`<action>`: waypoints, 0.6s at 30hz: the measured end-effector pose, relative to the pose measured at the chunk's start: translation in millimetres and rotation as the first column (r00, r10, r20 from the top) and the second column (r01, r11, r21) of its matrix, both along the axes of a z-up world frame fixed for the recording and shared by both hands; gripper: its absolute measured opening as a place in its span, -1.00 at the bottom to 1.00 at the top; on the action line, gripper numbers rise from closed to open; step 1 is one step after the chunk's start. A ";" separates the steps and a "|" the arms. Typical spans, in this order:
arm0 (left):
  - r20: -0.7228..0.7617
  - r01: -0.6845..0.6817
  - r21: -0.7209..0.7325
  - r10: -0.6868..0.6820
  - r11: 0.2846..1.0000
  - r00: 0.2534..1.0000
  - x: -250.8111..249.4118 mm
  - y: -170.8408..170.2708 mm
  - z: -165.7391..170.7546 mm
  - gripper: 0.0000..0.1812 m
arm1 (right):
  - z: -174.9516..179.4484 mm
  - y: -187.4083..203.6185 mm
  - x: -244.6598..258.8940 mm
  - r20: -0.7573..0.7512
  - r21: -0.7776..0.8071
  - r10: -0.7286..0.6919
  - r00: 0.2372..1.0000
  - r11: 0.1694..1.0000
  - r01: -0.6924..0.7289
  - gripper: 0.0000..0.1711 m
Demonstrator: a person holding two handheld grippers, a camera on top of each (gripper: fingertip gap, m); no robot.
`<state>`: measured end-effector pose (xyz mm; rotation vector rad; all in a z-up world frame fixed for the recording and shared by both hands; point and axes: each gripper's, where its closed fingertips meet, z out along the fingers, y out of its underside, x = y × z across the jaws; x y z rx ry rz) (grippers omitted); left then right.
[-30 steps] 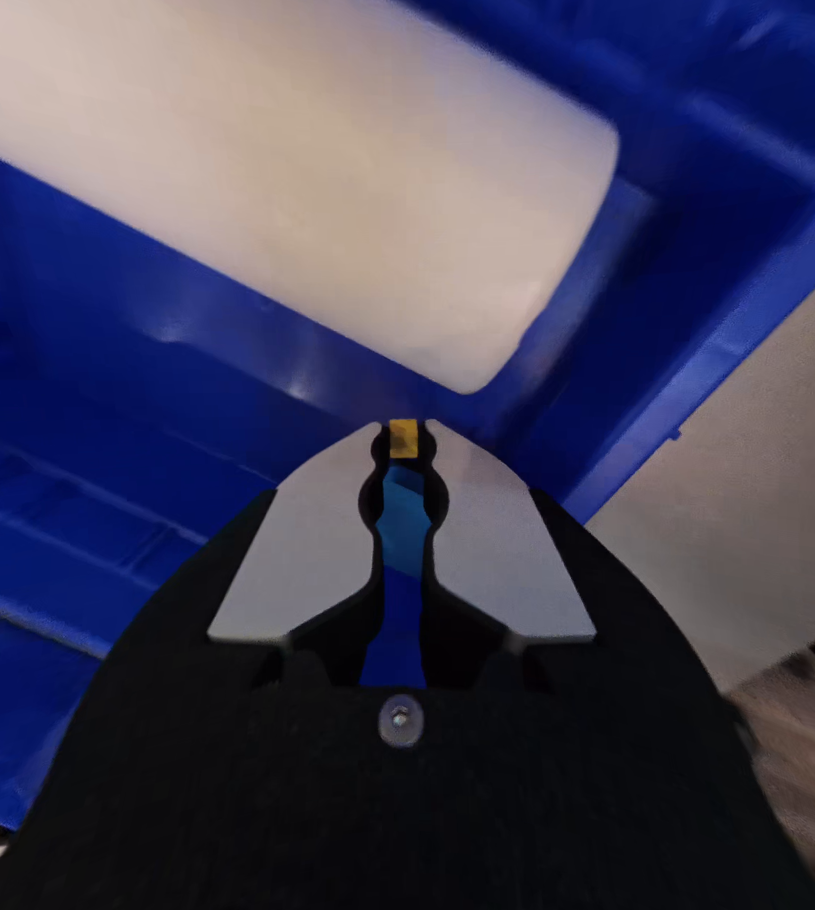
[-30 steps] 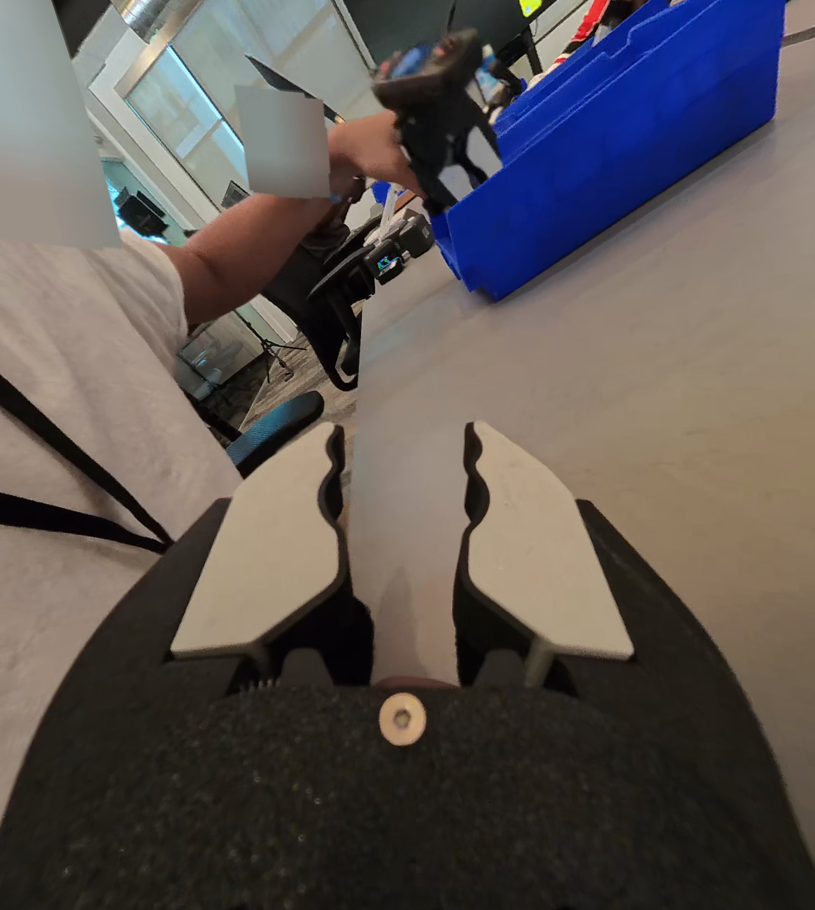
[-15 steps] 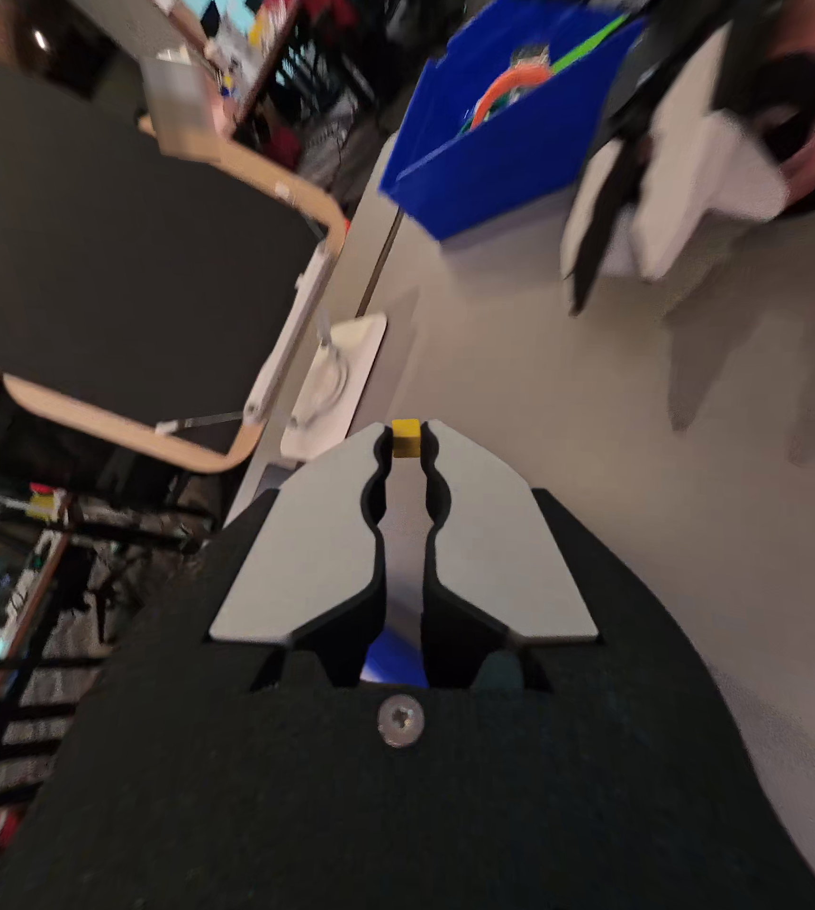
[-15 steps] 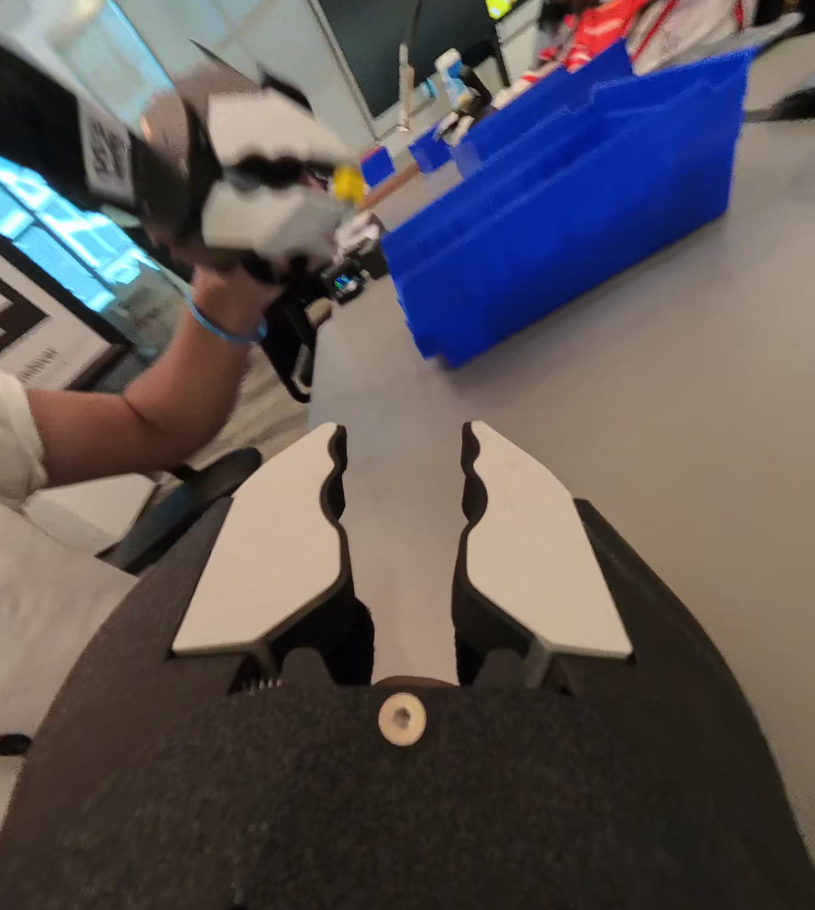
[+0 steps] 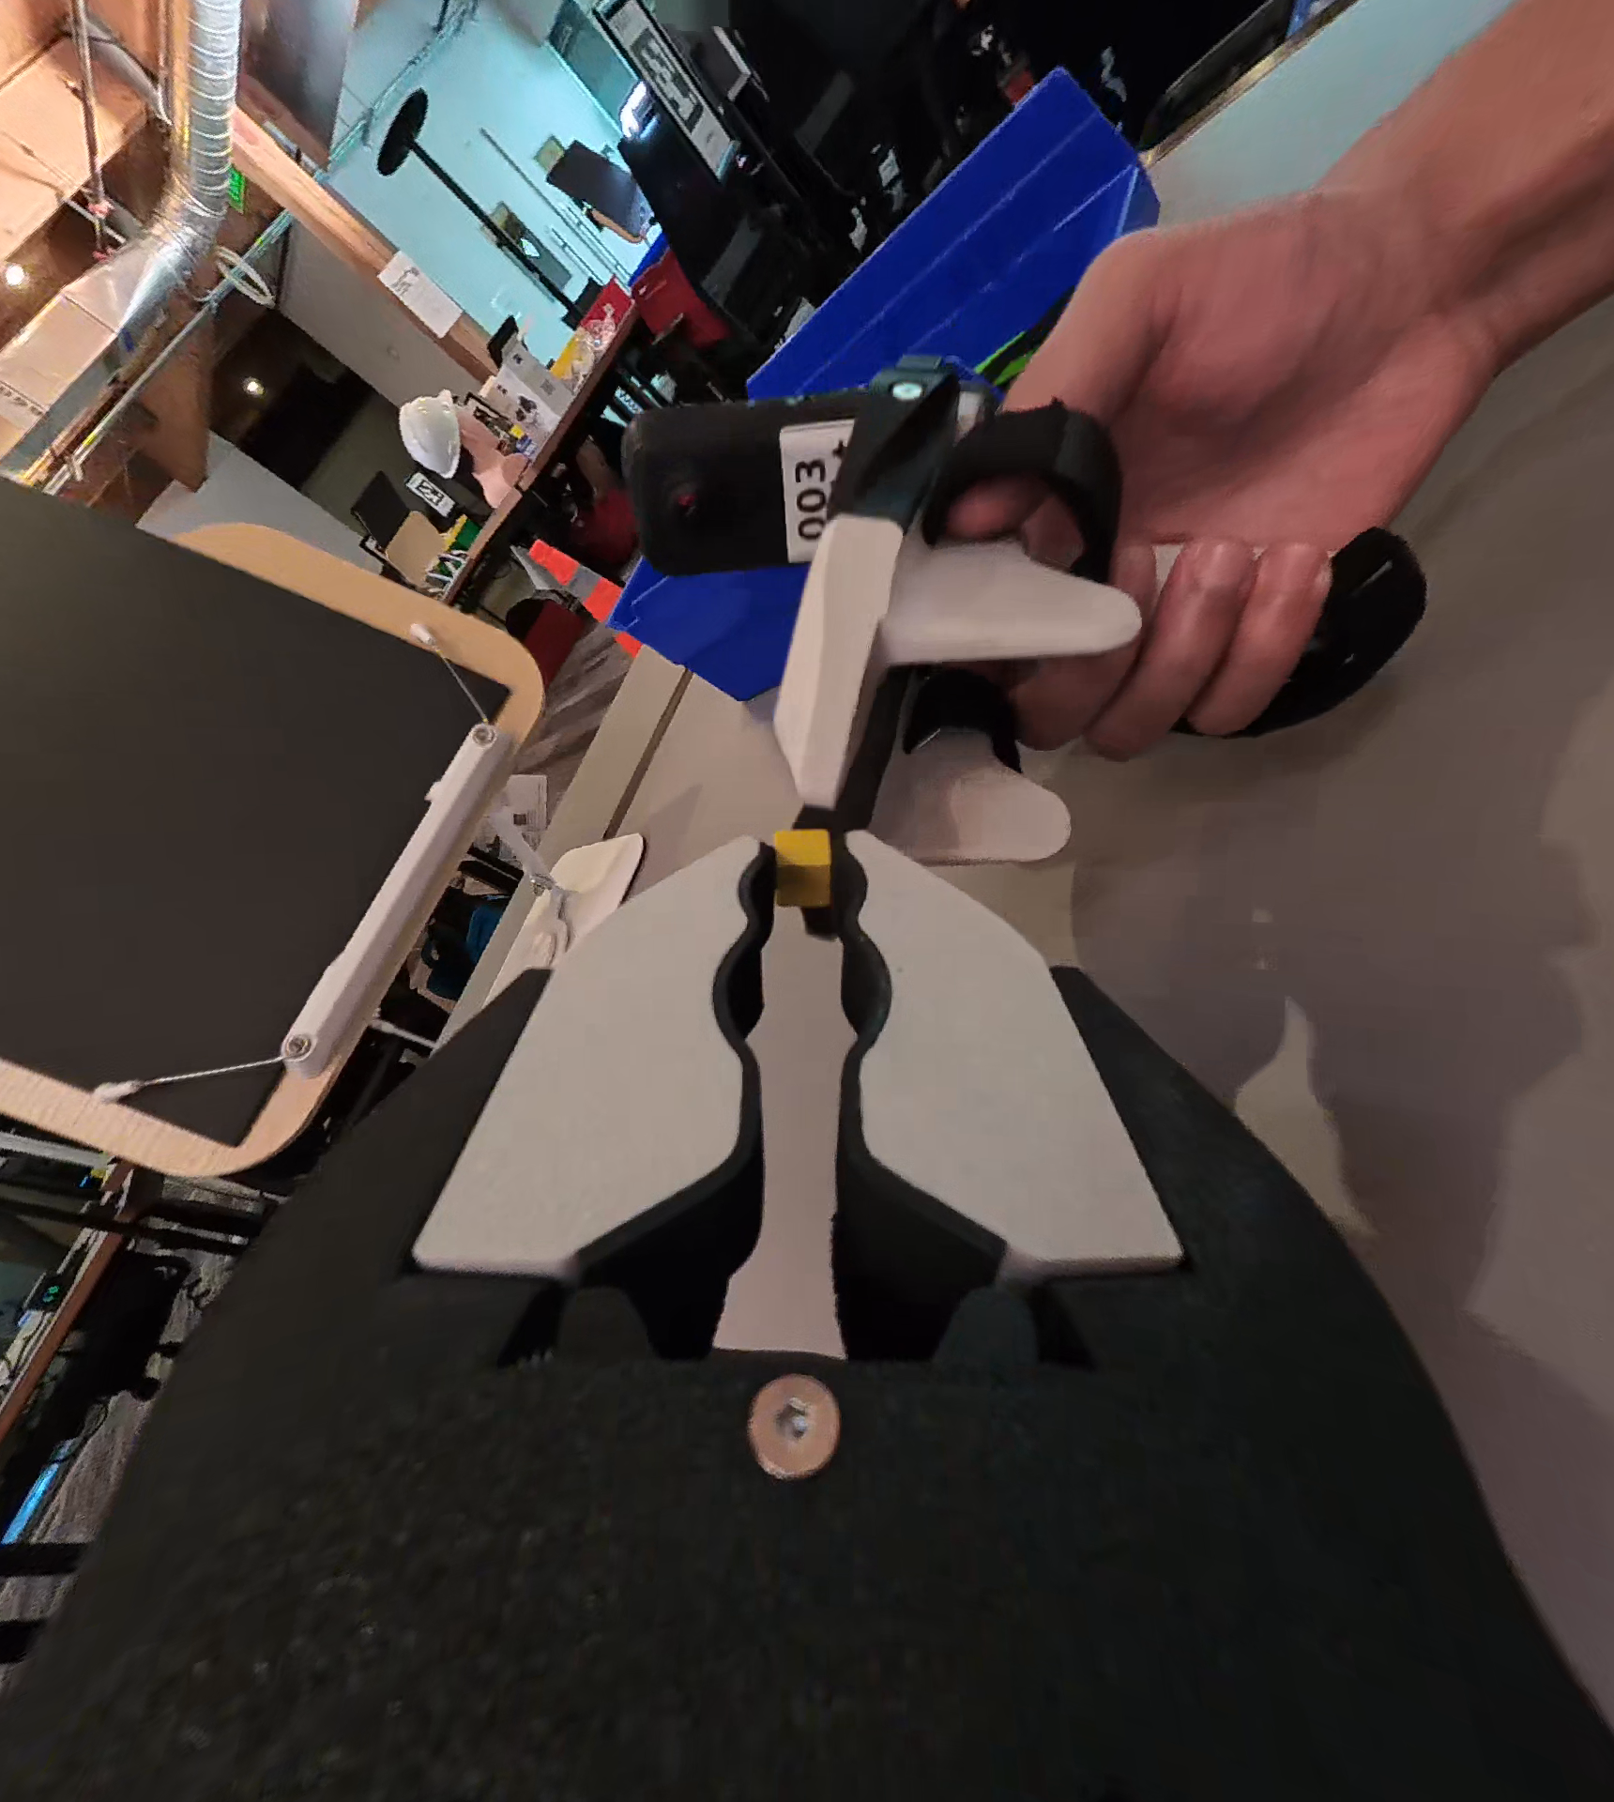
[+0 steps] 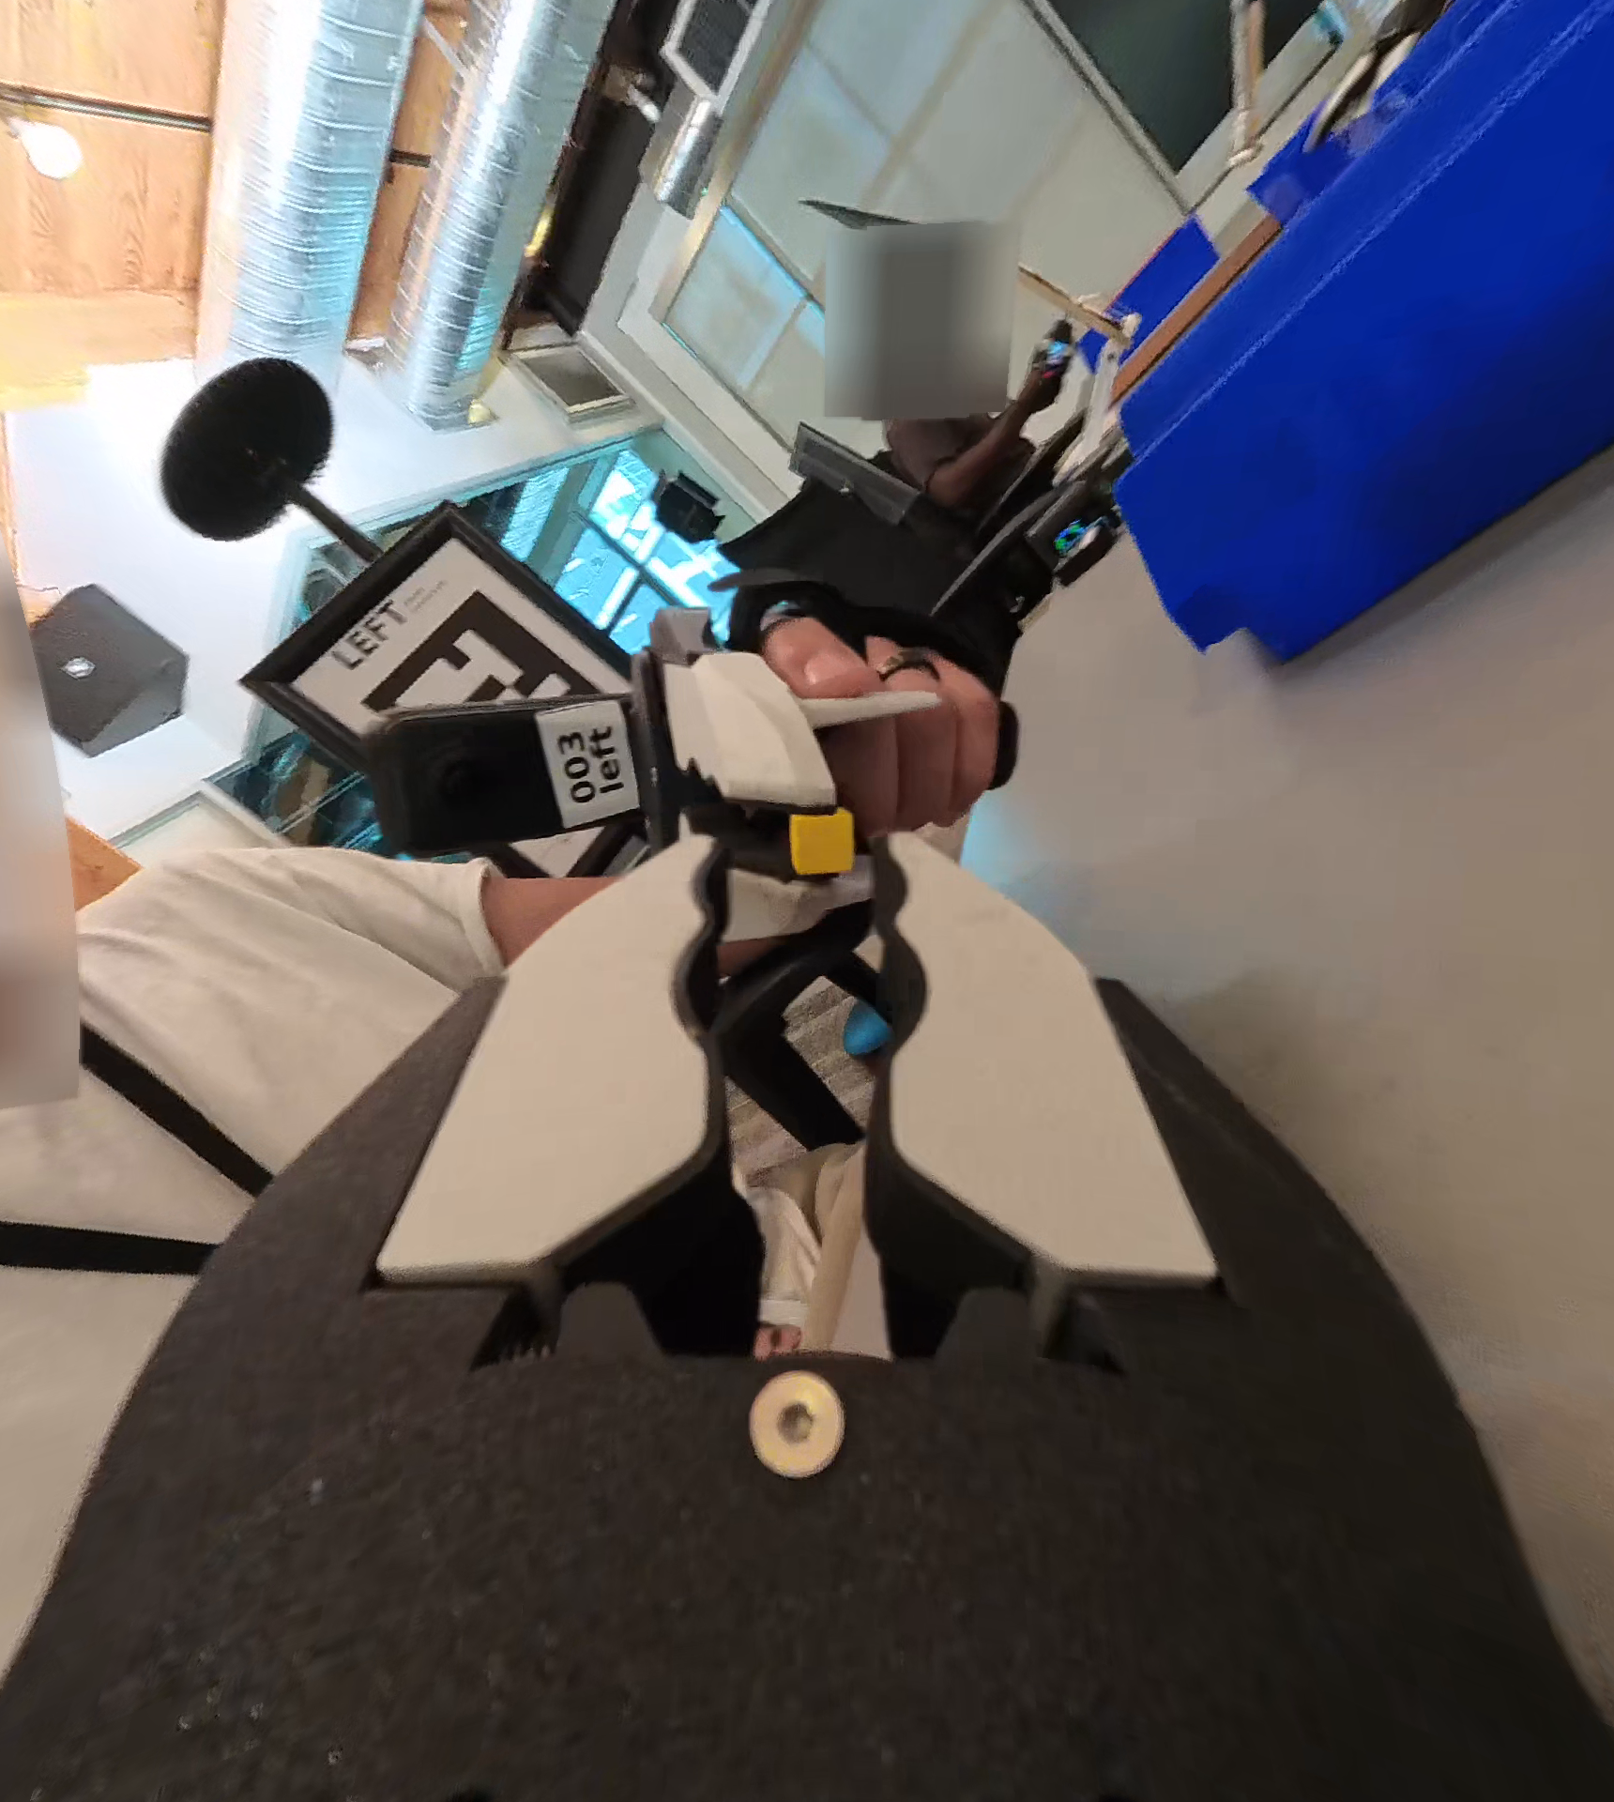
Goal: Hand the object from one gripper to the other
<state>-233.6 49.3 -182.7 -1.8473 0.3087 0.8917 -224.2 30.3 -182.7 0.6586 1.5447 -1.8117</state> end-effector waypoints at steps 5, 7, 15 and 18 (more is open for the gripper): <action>0.002 -0.001 -0.002 0.001 1.000 1.000 2.9 1.6 1.0 -0.89 | 0.5 1.0 0.7 0.010 -0.019 0.020 1.000 1.000 -0.020 -0.83; 0.001 -0.008 -0.006 0.008 1.000 1.000 2.0 0.5 -0.6 -0.89 | -0.9 0.9 -0.6 0.026 -0.029 0.023 0.999 0.999 -0.022 -0.83; 0.059 -0.048 -0.048 0.051 0.998 0.997 -4.3 -2.4 -14.8 -0.89 | -14.7 0.1 -9.3 0.055 0.029 -0.003 0.998 1.000 0.002 -0.88; 0.185 -0.136 -0.064 0.146 0.989 0.972 -13.7 -8.3 -25.9 -0.82 | -24.5 6.7 -26.0 0.008 0.119 -0.119 0.993 0.986 0.117 -0.88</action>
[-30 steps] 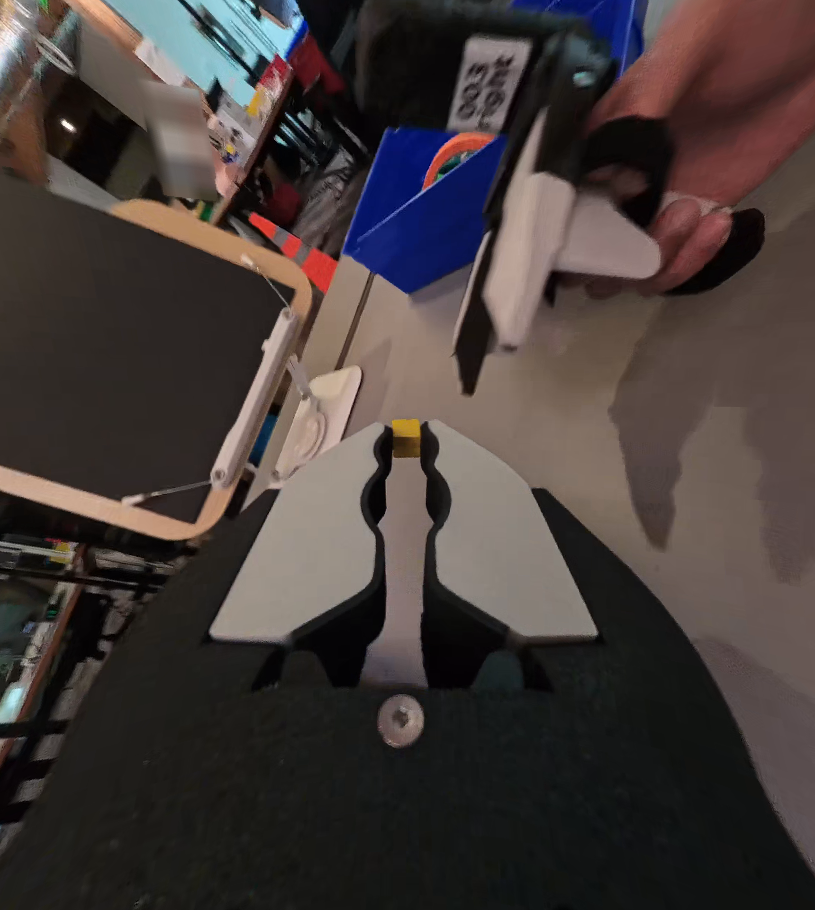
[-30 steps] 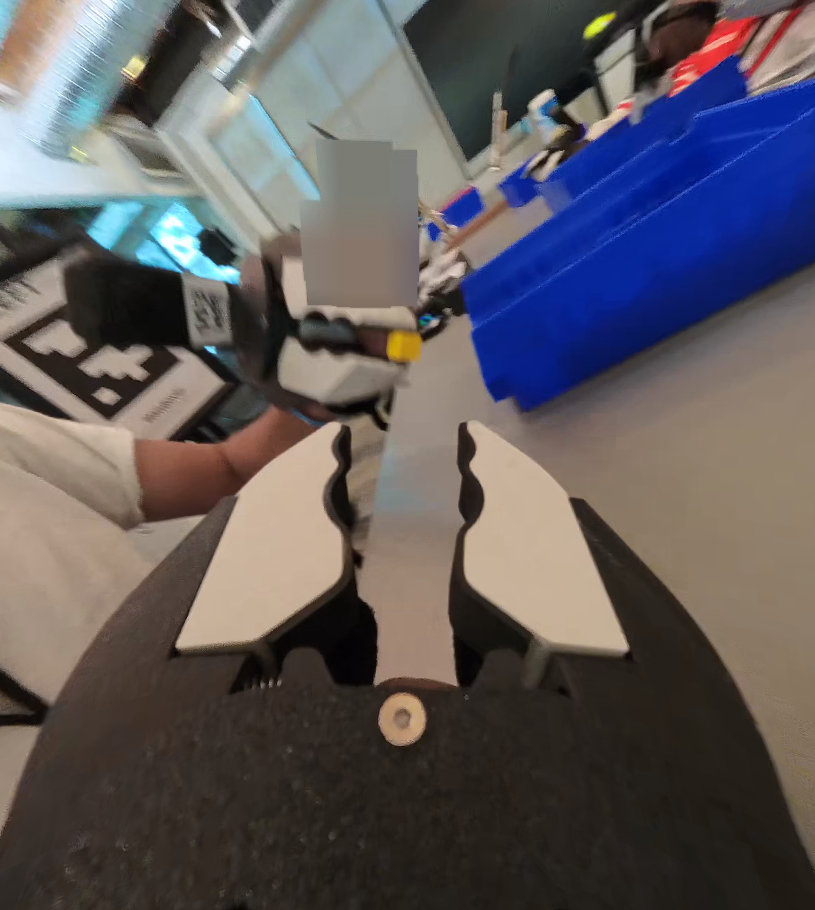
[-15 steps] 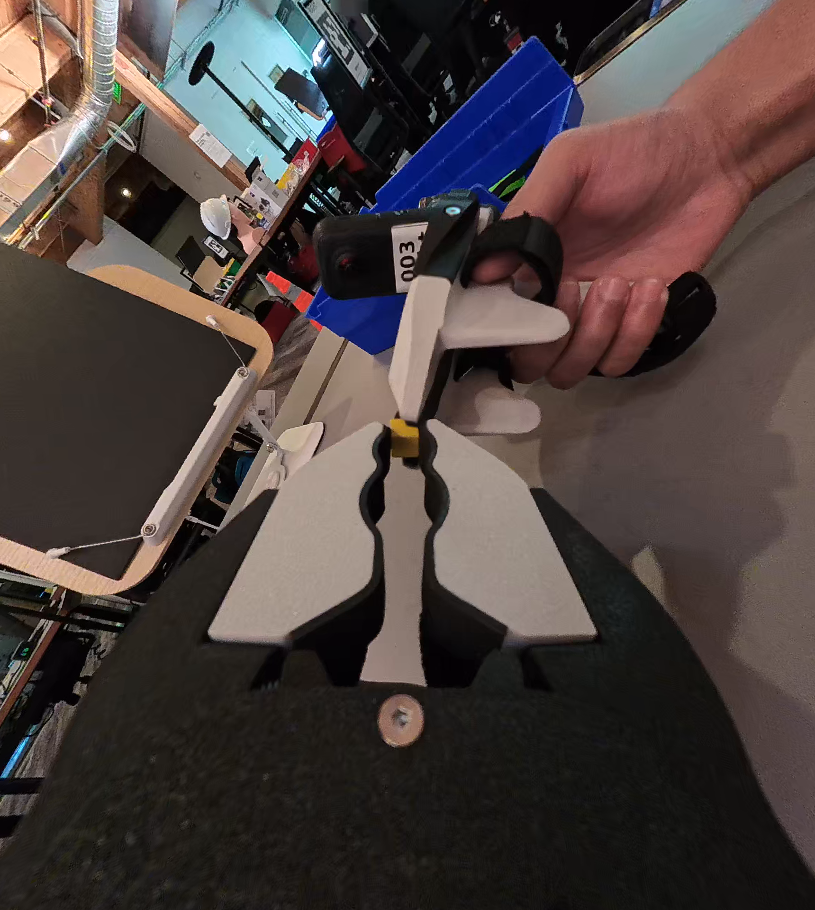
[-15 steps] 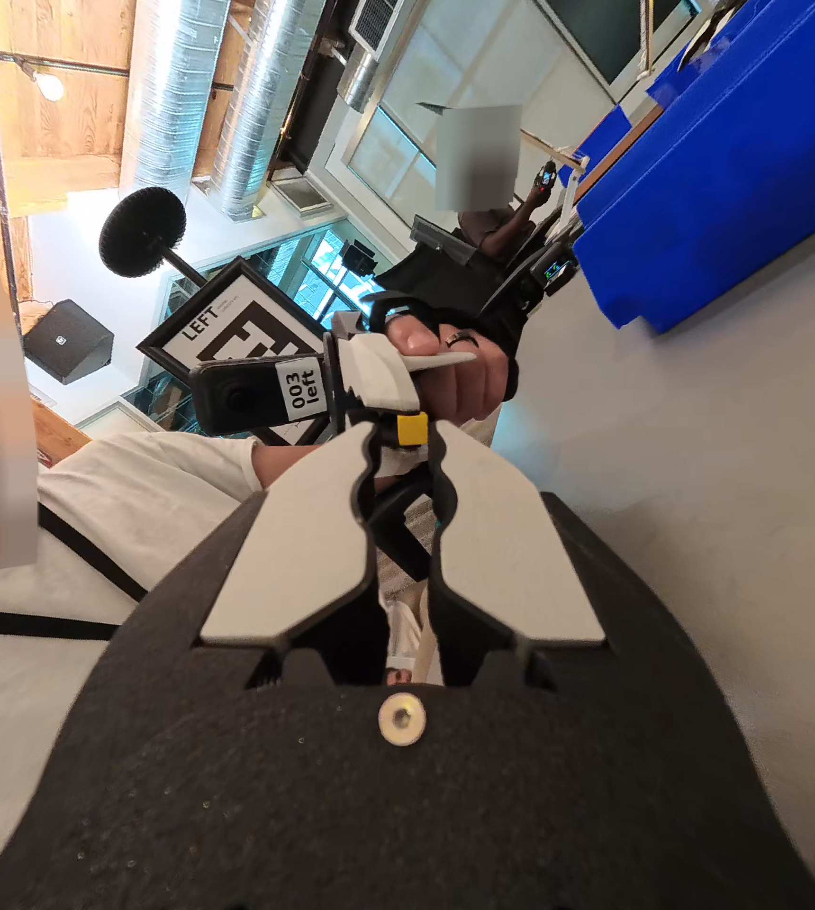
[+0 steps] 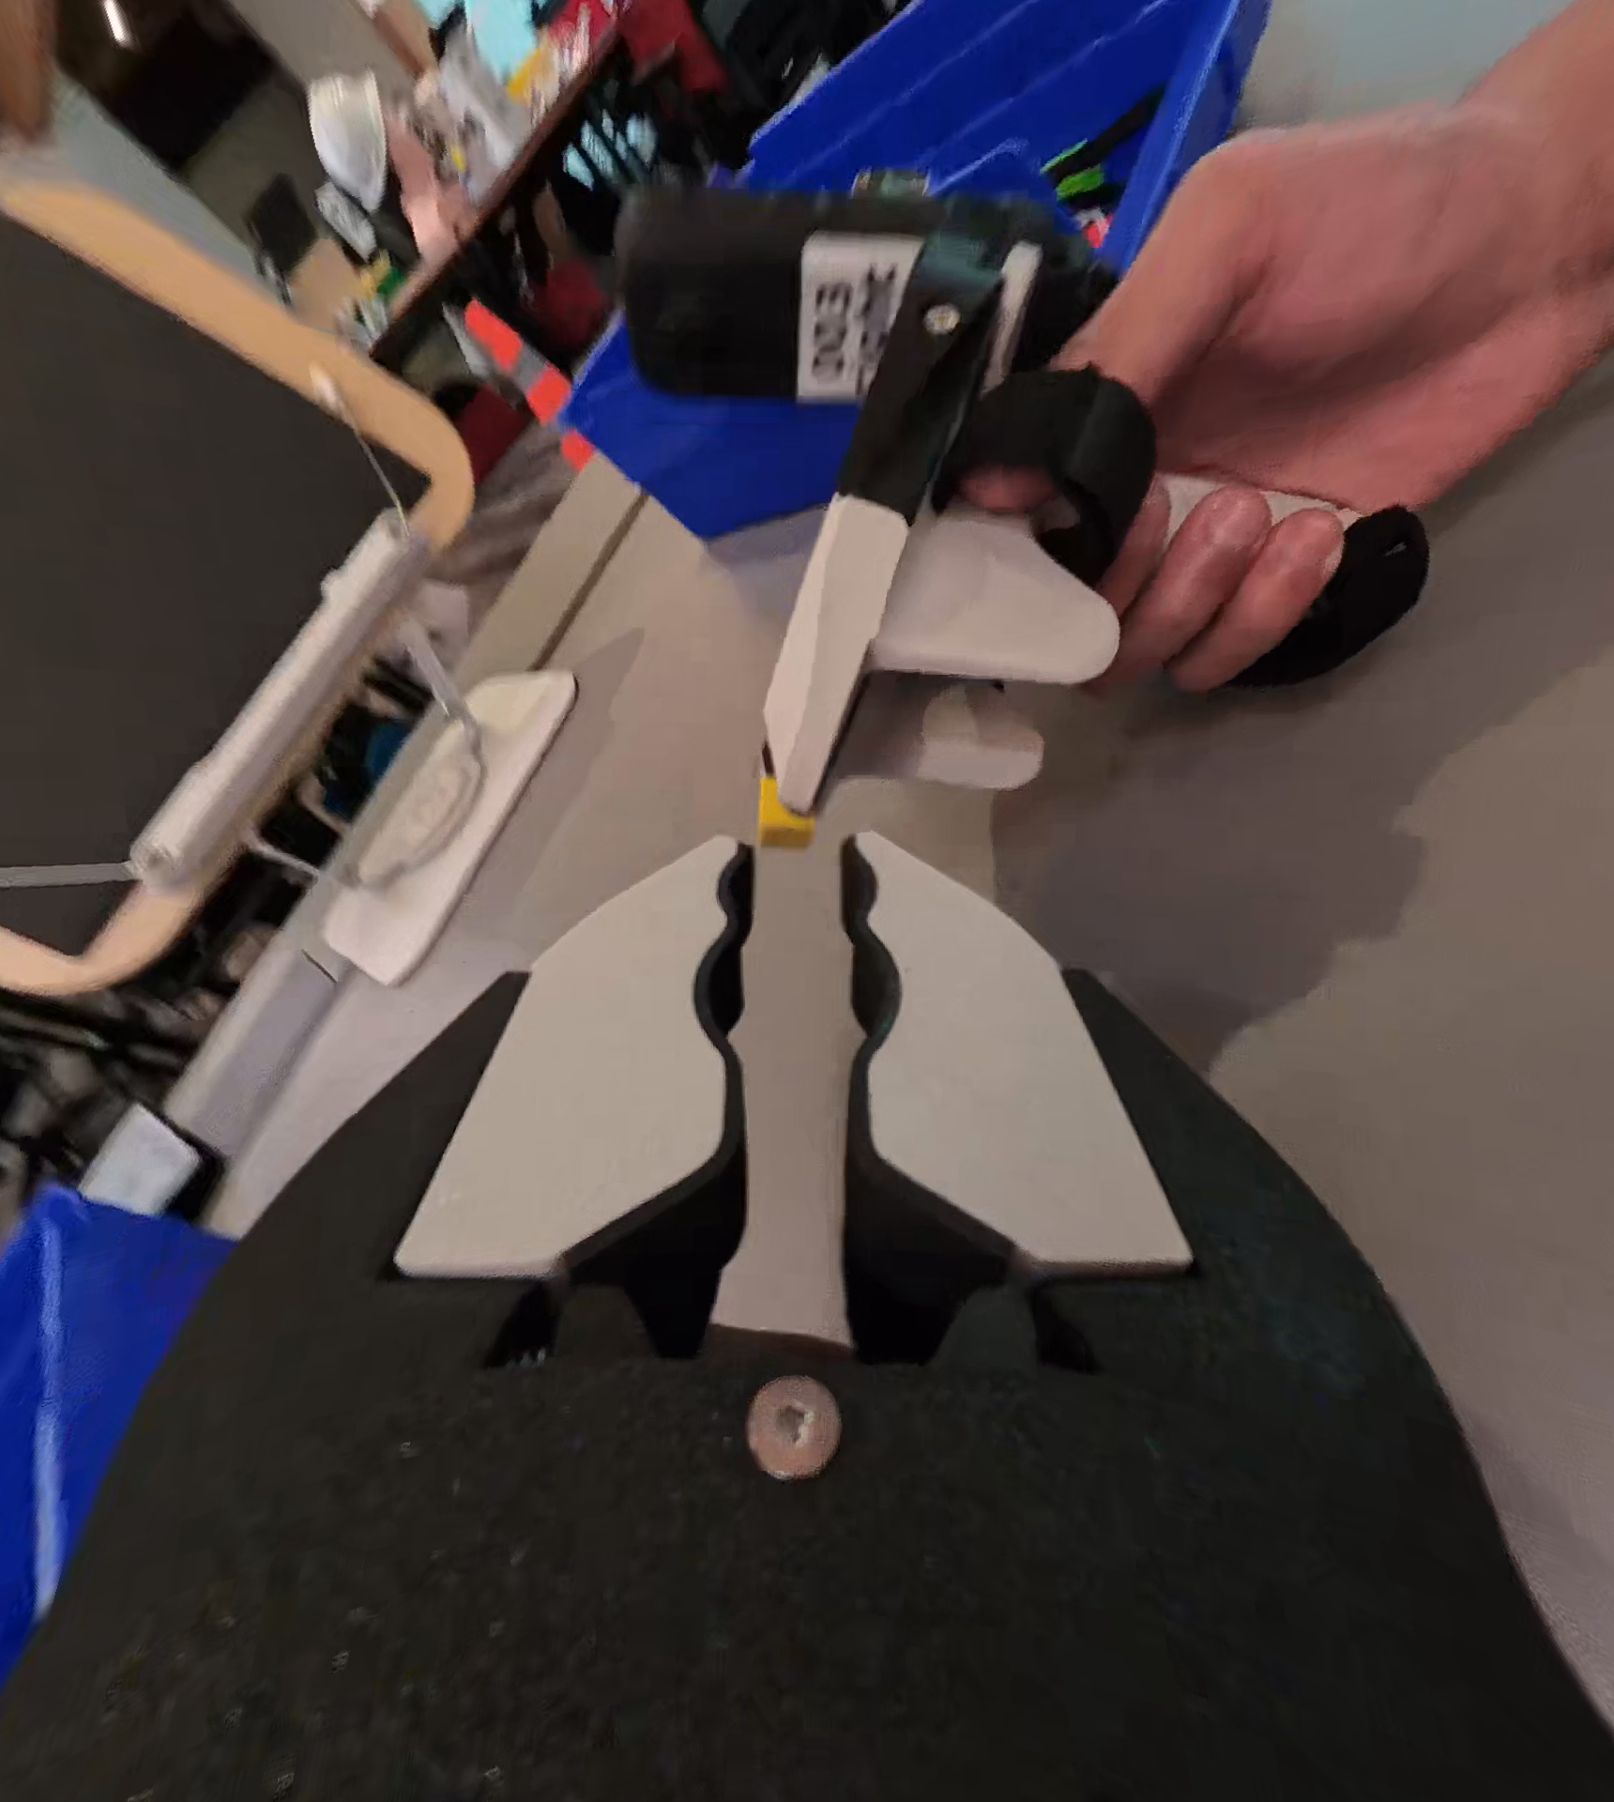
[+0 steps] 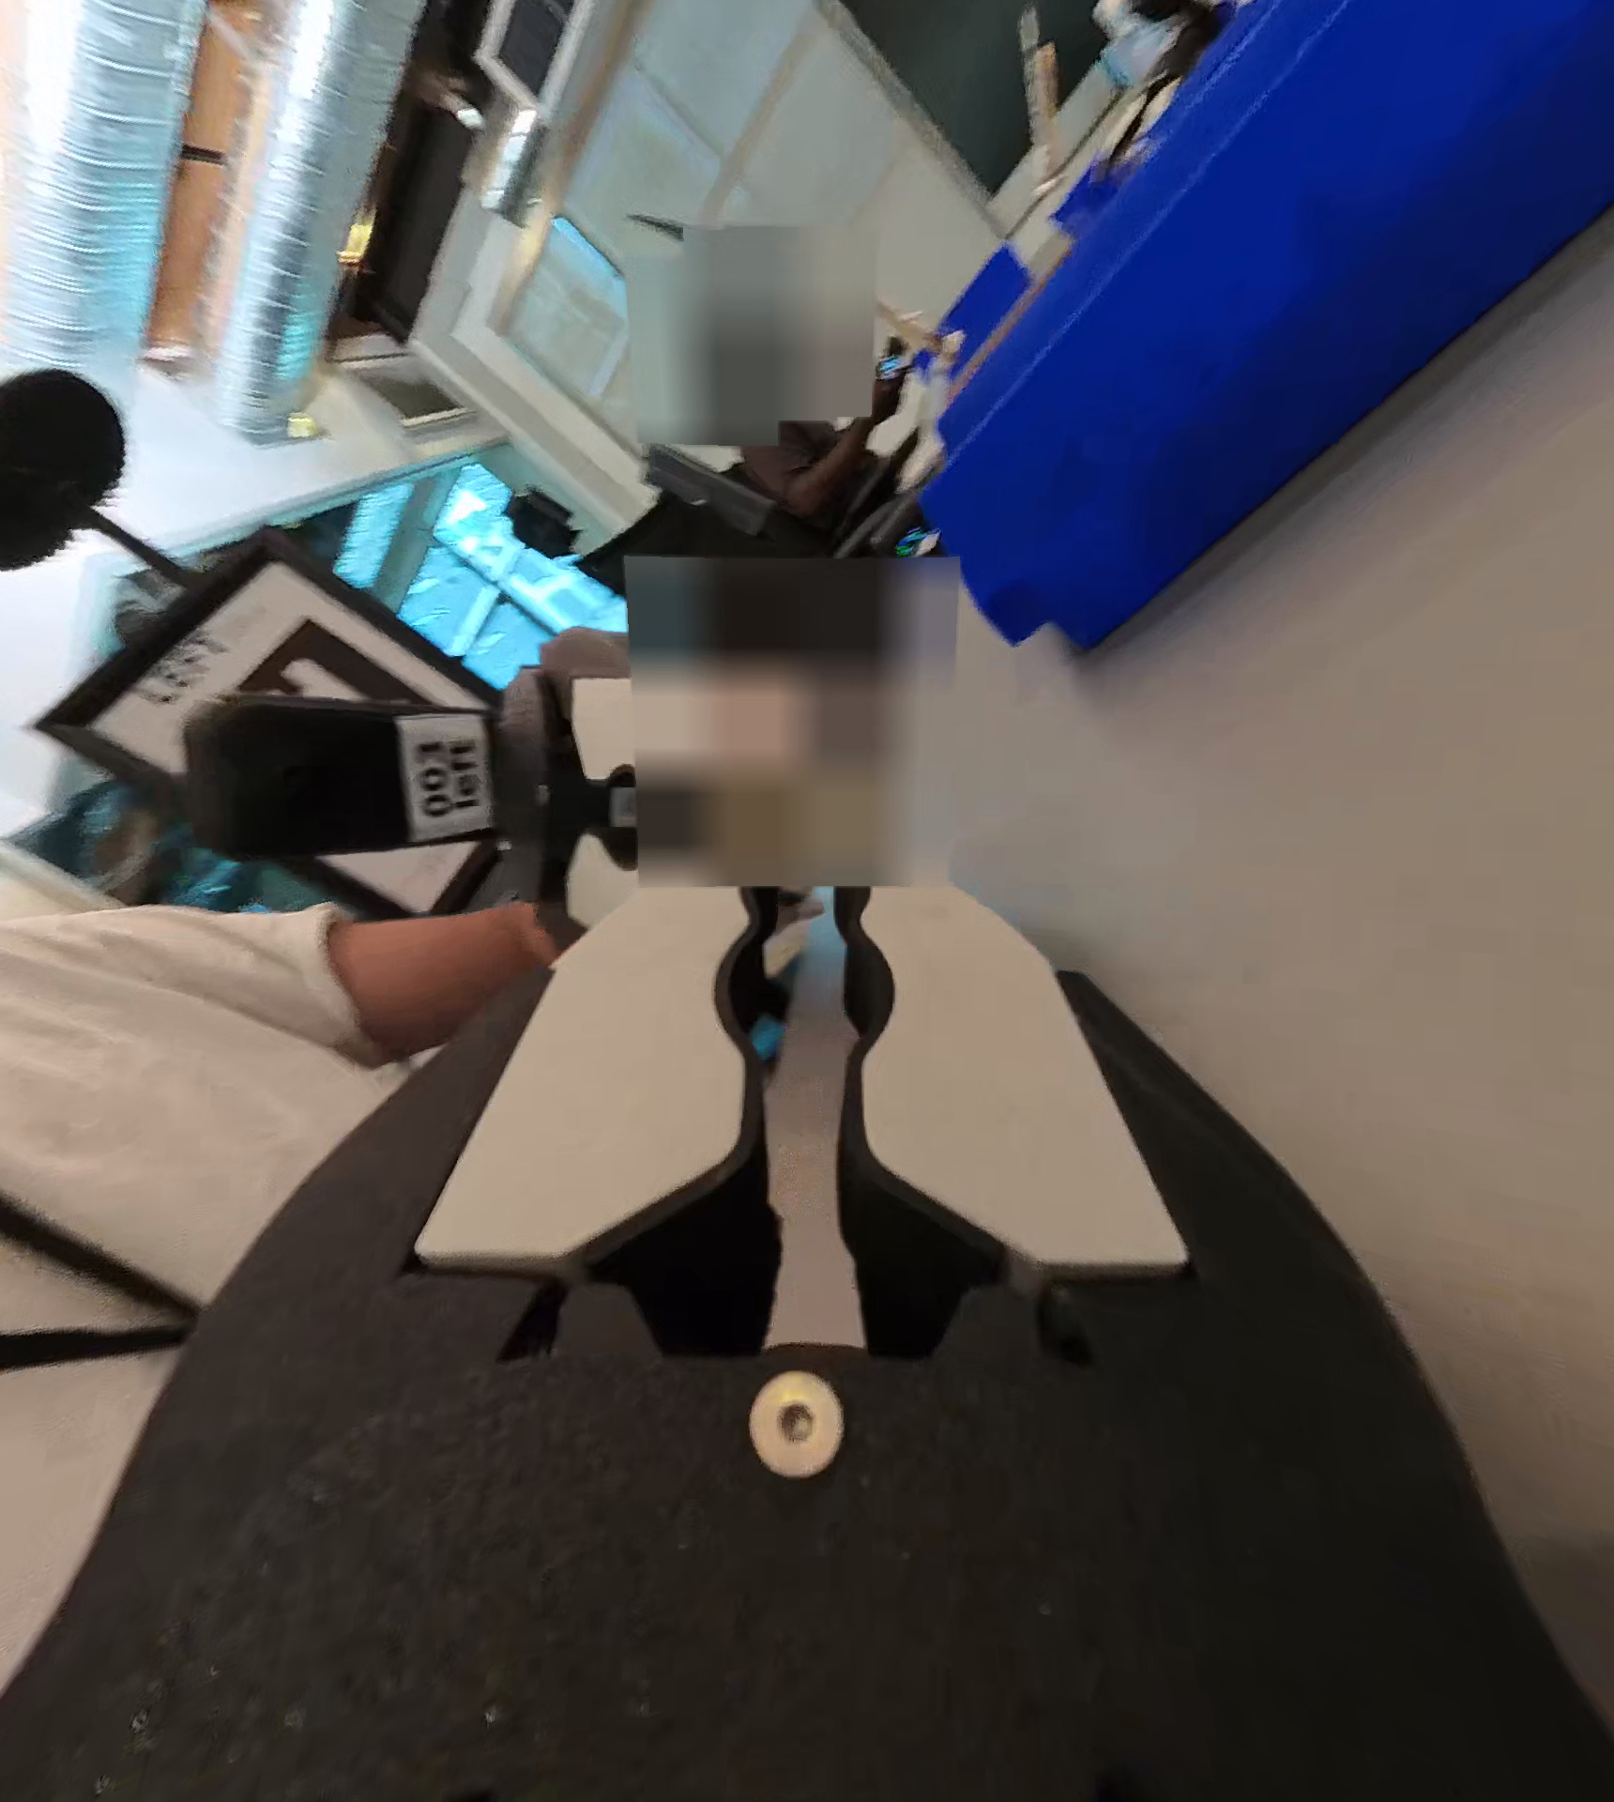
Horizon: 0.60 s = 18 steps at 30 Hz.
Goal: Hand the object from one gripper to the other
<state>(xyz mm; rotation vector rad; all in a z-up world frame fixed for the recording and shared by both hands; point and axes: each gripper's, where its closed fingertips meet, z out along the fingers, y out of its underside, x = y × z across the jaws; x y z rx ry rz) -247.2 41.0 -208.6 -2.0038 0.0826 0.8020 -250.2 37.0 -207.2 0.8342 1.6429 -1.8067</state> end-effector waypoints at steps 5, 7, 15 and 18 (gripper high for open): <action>0.481 -0.197 0.135 0.109 0.971 0.870 1.4 -13.9 -19.2 -0.69 | -16.0 29.2 -29.7 -0.479 0.353 -0.178 0.859 0.857 0.375 -0.88; 0.663 -0.248 0.207 0.051 0.947 0.747 5.7 -12.4 -22.2 -0.63 | -14.2 37.0 -34.0 -0.747 0.415 -0.088 0.659 0.714 0.564 -0.88; 0.871 -0.315 0.304 -0.128 0.899 0.475 3.3 -5.1 -21.7 -0.63 | -15.1 8.6 -13.4 -0.904 0.317 0.412 0.113 0.471 0.823 -0.88; 0.856 -0.285 0.314 -0.140 0.906 0.498 4.8 -6.3 -19.6 -0.68 | -21.8 -3.3 -7.5 -0.896 0.348 0.425 0.125 0.501 0.792 -0.88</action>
